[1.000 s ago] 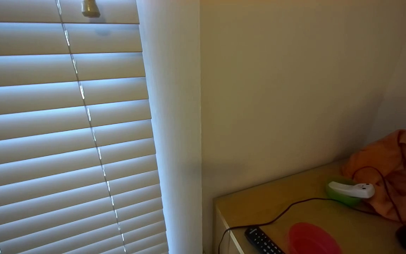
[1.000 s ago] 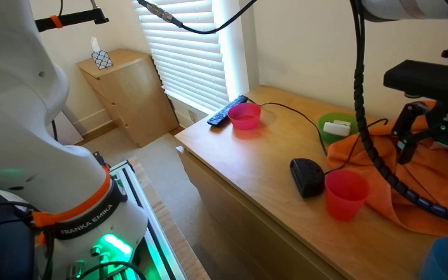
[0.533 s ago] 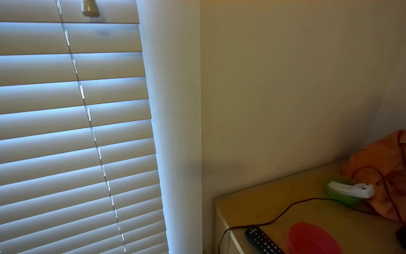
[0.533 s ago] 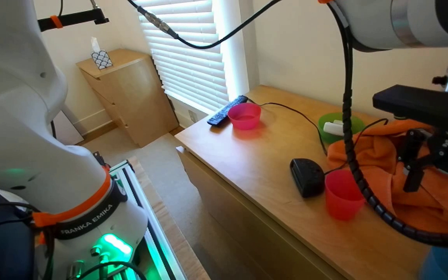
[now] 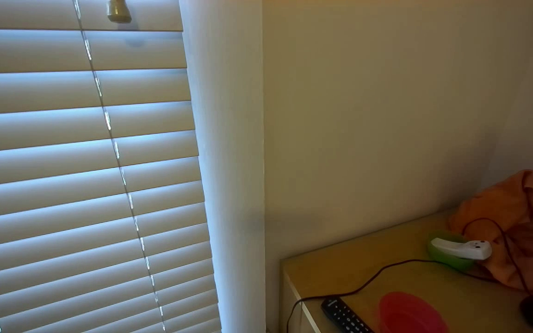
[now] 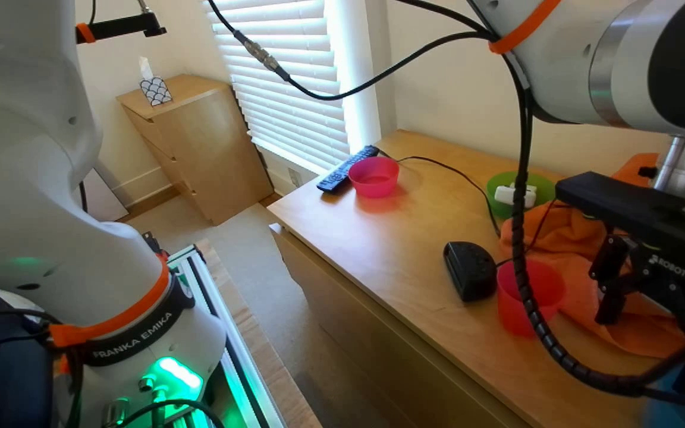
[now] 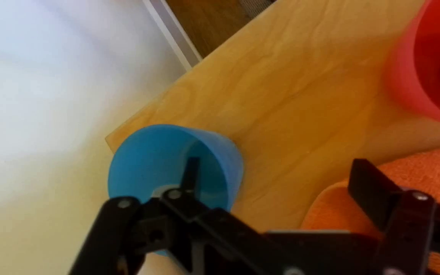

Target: Put the blue cup in the pink cup

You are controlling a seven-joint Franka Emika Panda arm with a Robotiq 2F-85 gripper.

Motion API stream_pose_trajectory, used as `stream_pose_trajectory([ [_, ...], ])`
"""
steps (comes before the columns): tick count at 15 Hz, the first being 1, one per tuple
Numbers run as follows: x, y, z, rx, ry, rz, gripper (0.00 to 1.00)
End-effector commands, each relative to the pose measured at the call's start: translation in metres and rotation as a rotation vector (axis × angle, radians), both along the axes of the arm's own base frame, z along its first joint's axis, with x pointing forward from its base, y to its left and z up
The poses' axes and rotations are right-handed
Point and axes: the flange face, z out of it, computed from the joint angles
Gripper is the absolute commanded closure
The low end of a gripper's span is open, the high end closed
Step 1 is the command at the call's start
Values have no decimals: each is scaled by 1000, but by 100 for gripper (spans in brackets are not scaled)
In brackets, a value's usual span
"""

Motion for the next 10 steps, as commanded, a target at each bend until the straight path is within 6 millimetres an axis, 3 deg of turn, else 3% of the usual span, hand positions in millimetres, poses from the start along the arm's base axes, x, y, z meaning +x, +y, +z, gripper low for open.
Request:
stream_pose_trajectory([
  [1,1,-10,-10,10,31,-34,32],
  [4,2,-14,-11,9,32,-34,58],
  [9,-1,-28,6,-21,23,-32,96],
  [10,-3,-31,10,-27,24,-30,99],
])
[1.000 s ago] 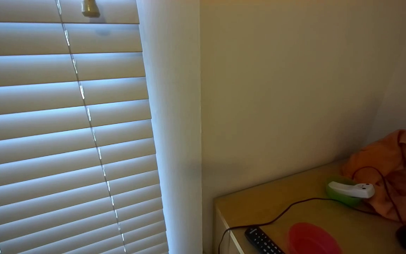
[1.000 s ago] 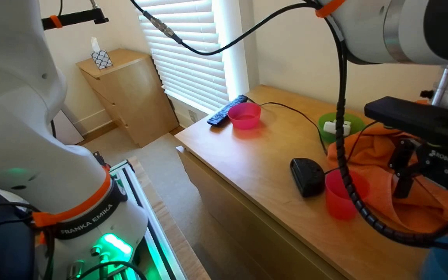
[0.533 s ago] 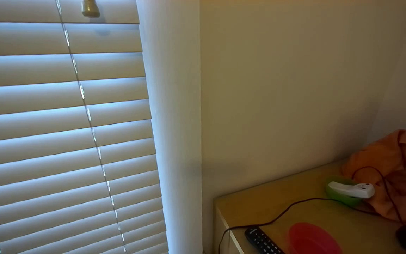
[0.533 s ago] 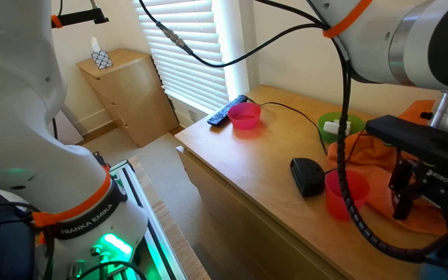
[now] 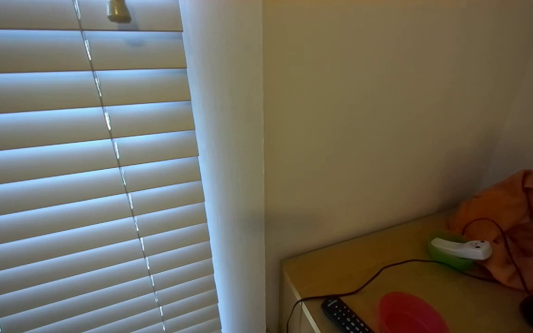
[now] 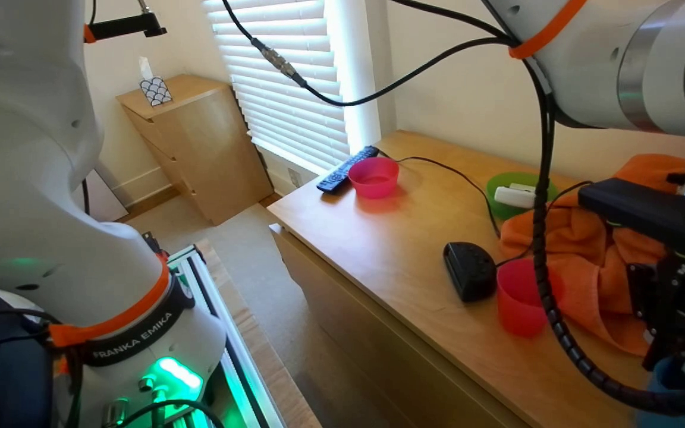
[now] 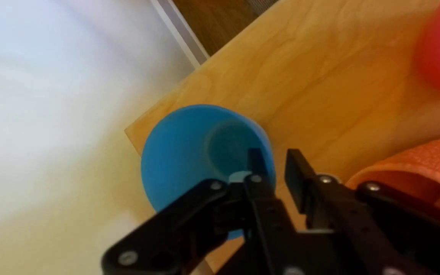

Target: Put the blue cup in the pink cup

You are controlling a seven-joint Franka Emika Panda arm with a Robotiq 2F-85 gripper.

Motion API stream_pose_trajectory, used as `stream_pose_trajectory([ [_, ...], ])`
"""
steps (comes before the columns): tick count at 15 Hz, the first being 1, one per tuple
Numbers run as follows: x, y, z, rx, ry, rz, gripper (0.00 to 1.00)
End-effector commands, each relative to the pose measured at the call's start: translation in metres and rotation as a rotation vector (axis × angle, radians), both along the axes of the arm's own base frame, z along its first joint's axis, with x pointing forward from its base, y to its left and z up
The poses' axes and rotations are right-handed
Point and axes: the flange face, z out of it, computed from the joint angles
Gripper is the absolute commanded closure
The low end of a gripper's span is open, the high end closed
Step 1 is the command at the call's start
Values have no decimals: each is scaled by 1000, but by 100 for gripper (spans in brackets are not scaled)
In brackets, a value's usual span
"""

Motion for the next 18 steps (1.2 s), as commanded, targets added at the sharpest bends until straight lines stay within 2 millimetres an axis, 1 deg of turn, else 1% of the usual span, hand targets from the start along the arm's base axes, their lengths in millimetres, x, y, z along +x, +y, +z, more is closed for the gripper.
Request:
stream_pose_trajectory([
  [1,-7,-12,11,-9,20,-2,100],
  [3,-8,-14,13,-14,34,-2,100],
  [5,-10,-12,21,23,27,8,99],
  [7,-11,-3,46,63,-25,49,99],
  [10,-7,4,87,36,-89,105,99],
  [12,-7,17,115,60,-126,172,99],
  [14,-10,35,134,93,-143,266,99],
  [16,-18,55,142,129,-127,365,99],
  [18,-32,73,144,167,-94,446,99],
])
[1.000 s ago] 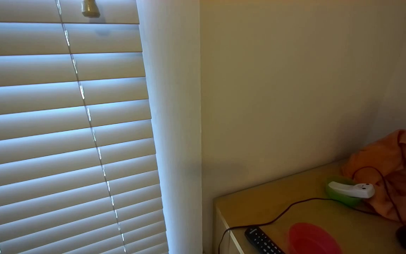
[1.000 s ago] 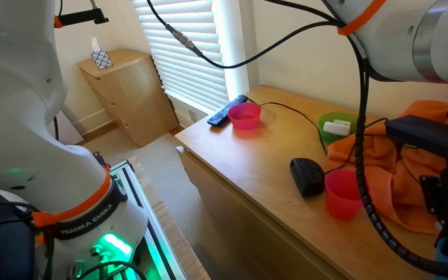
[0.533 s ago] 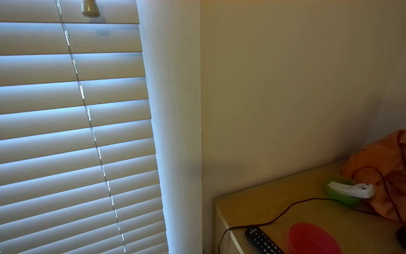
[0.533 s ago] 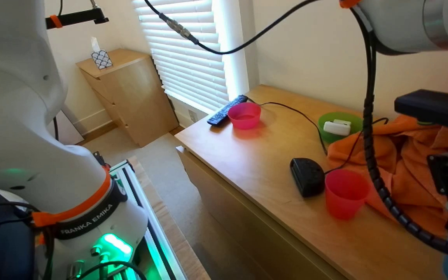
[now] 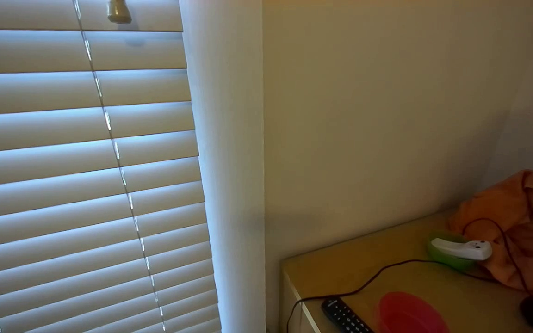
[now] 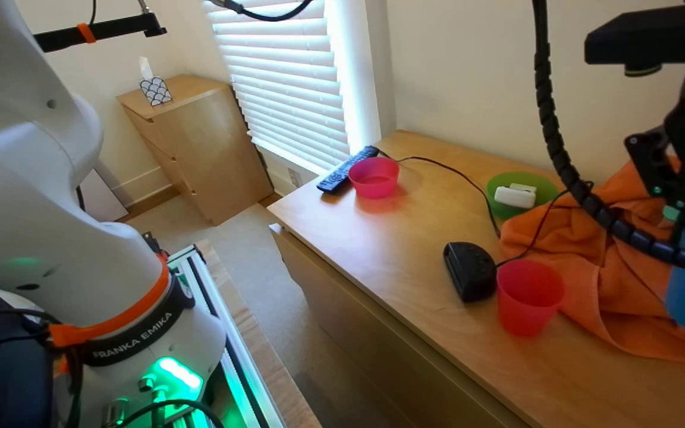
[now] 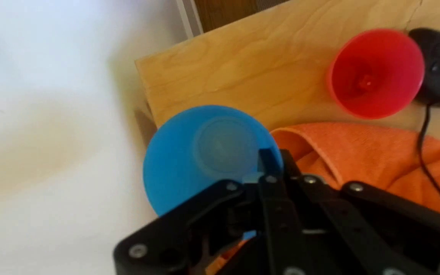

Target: Put the blue cup in the pink cup

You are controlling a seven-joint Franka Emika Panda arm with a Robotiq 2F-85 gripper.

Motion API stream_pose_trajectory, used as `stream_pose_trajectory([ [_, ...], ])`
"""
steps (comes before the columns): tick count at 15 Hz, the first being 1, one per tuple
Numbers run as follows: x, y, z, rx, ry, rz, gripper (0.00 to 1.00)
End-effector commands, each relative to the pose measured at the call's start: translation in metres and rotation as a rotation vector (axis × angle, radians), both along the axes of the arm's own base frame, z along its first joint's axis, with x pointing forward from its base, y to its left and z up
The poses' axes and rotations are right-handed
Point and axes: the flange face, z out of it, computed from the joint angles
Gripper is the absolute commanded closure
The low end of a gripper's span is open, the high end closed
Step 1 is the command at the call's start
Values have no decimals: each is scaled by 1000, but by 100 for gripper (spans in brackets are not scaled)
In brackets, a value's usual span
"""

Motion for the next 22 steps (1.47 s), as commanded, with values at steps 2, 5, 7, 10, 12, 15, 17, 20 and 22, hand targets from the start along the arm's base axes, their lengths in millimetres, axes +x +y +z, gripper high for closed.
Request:
stream_pose_trajectory([
  [2,-41,45,4,87,65,171,99],
  [5,-59,69,-3,152,78,227,99],
  [7,-63,82,-6,180,49,242,99],
  [10,-65,97,-4,219,27,254,99],
  [12,-63,106,-3,229,18,267,99],
  [15,-56,115,-8,221,14,264,99],
  [17,-52,118,-12,212,8,259,99],
  [20,-42,122,-20,176,-22,232,99],
  [22,-35,125,-25,149,-41,212,99],
])
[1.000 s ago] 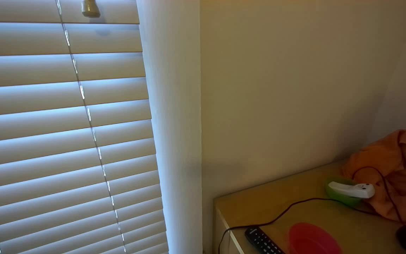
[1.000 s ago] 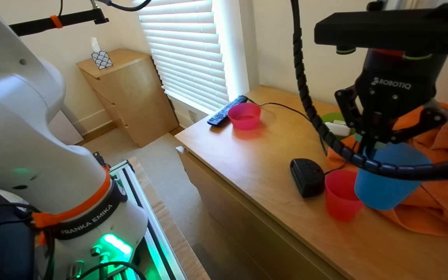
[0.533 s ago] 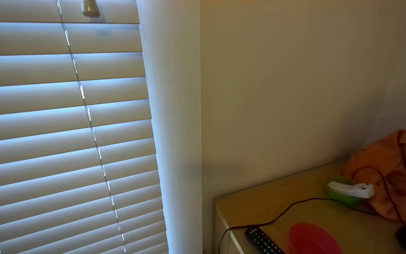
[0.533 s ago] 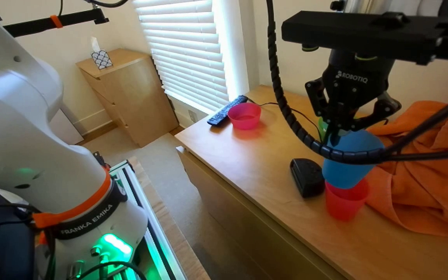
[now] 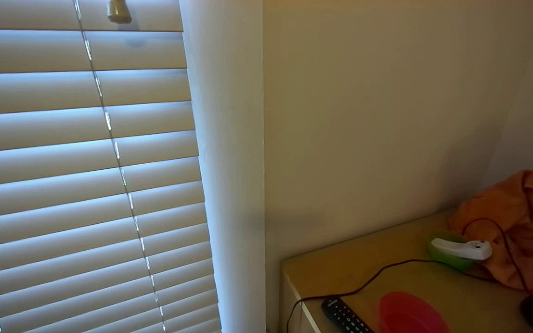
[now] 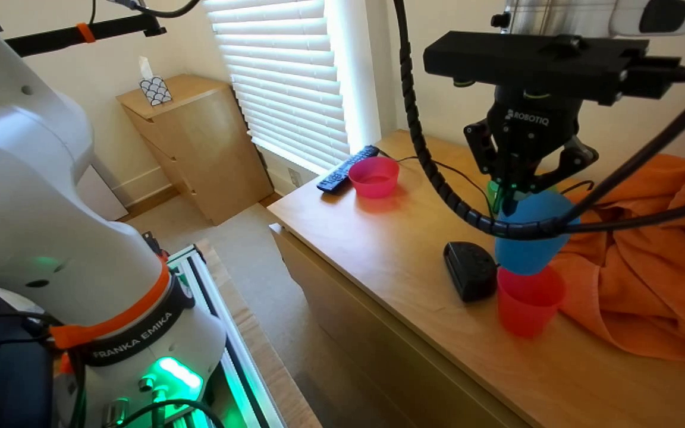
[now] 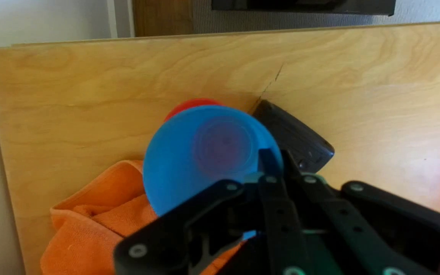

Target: Put the blue cup in the pink cup

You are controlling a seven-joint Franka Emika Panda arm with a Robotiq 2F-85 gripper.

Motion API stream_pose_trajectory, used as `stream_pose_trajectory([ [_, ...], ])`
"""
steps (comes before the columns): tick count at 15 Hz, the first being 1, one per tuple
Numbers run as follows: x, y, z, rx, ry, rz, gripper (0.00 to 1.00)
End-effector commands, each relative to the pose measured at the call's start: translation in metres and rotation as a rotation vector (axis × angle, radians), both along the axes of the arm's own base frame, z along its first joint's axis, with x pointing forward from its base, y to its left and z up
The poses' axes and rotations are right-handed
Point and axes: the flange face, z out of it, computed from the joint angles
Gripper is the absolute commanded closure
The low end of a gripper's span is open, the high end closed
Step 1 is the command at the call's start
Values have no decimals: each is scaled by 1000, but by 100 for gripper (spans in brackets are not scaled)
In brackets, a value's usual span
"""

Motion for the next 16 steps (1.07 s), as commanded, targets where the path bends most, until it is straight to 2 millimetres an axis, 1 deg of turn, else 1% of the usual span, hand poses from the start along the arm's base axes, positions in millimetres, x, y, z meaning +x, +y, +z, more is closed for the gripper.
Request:
stream_pose_trajectory([
  [1,8,7,-13,-37,-29,-51,99],
  [5,15,9,-24,-77,-26,-85,99],
  [8,18,7,-30,-104,-24,-116,99],
  [11,19,6,-33,-123,-14,-137,99],
  [16,16,2,-32,-164,13,-154,99],
])
